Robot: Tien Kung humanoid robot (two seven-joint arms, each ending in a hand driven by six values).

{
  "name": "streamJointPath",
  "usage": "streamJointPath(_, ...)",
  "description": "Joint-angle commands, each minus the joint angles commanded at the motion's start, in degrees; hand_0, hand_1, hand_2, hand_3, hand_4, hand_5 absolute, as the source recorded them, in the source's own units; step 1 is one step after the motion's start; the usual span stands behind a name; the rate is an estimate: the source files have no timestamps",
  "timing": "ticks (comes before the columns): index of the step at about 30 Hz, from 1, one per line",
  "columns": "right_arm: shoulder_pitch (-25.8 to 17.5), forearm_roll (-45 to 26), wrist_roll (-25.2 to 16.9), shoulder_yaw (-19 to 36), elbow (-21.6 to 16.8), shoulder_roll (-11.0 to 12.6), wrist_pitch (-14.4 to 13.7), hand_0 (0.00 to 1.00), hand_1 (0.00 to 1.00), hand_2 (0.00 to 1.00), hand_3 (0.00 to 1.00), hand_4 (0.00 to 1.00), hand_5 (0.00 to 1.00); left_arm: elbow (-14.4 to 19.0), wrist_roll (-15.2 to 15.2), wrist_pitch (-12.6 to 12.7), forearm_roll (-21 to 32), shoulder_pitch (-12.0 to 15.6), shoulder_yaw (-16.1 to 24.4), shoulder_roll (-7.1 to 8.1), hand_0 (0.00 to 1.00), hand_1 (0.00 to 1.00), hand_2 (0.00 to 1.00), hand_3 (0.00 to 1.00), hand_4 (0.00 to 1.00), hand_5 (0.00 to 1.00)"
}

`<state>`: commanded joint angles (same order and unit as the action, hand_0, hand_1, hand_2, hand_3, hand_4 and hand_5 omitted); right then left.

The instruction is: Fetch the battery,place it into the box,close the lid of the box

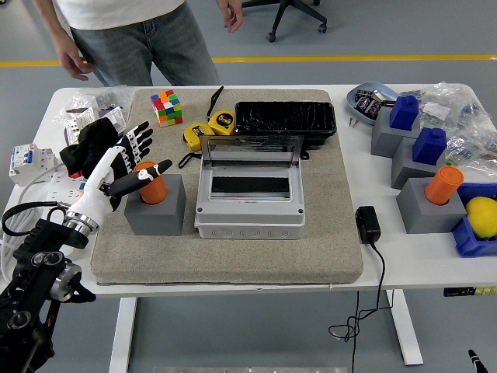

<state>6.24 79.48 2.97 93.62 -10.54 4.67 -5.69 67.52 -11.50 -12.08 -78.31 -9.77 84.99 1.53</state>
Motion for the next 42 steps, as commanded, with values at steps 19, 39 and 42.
streamJointPath(19,0.15,-0.30,0.04,-0.07,0.01,0.08,-0.09,0.833,0.817,0.779,0.818,0.998,0.998,-0.48,-0.20,0.68,1.43,0.36,-0.79,-0.67,0.899,0.983,0.984,0.983,0.998,0.184)
streamJointPath(39,0.11,-0.83,0.05,-0.49,0.12,0.12,-0.20,0.833,0.816,0.778,0.818,0.998,0.998,-0.33,-0.36,3.52,0.86,0.72,-1.44,-0.58,0.839,0.918,0.894,0.895,0.998,0.002)
streamJointPath(42,0.06,-0.94,0.08,-0.59,0.12,0.13,-0.22,0.832,0.816,0.777,0.817,0.998,0.998,-0.07,-0.44,3.74,0.81,0.88,-1.73,-0.55,0.839,0.915,0.883,0.883,0.998,0.002)
